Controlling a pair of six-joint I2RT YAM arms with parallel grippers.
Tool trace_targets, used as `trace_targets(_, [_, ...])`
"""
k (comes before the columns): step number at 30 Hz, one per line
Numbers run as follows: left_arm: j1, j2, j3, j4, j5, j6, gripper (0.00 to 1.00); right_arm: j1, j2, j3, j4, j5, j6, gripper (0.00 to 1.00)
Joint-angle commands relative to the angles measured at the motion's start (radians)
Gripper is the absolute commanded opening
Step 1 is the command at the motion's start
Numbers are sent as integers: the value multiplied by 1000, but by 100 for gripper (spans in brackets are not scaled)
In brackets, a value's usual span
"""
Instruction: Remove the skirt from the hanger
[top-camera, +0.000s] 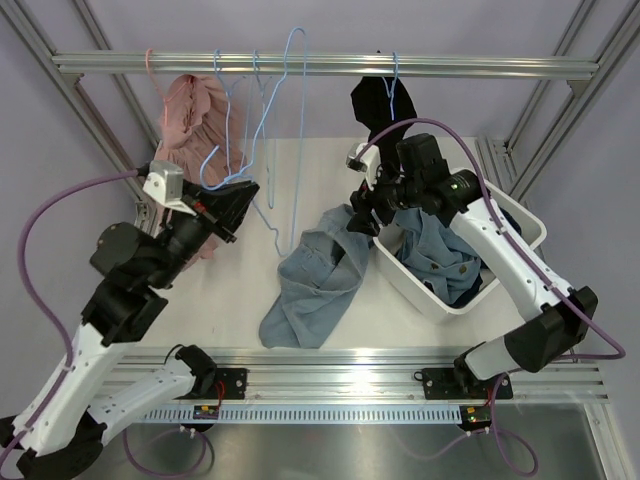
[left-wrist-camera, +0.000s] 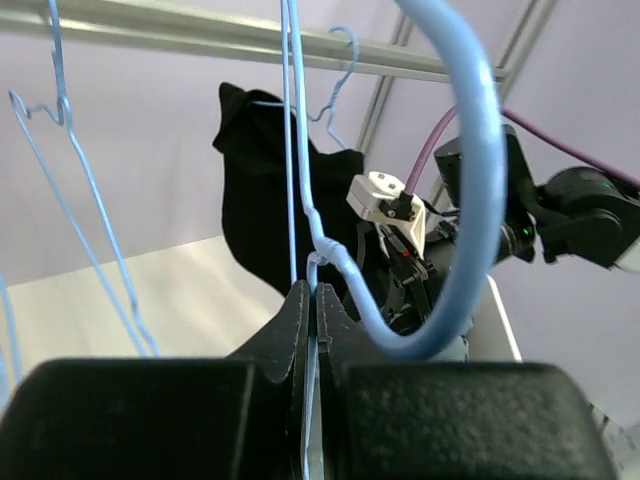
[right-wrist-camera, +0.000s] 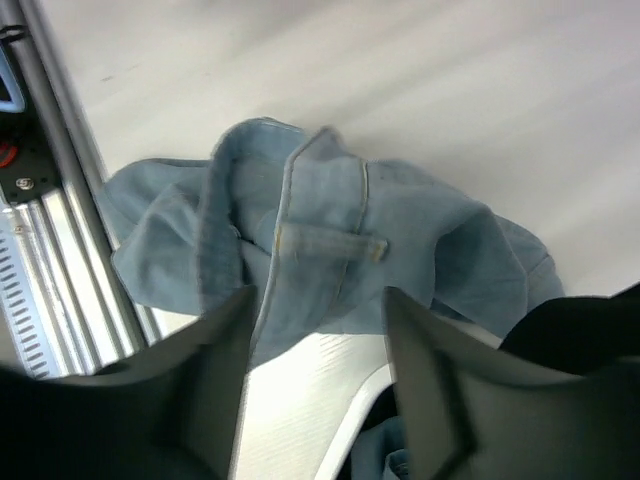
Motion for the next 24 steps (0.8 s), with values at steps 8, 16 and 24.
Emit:
trace_targets(8, [-3,-97,73,-372,283,109,0,-3,-274,64,-171,-246,-351,99])
trace_targets(16, [-1,22,82,-457,557,117,0,-3,-388,130,-396,-411,-619,99])
trace_targets(24, [-93,186,124,-468,584,115,0,19,-342,201,-449,-290,-630,89])
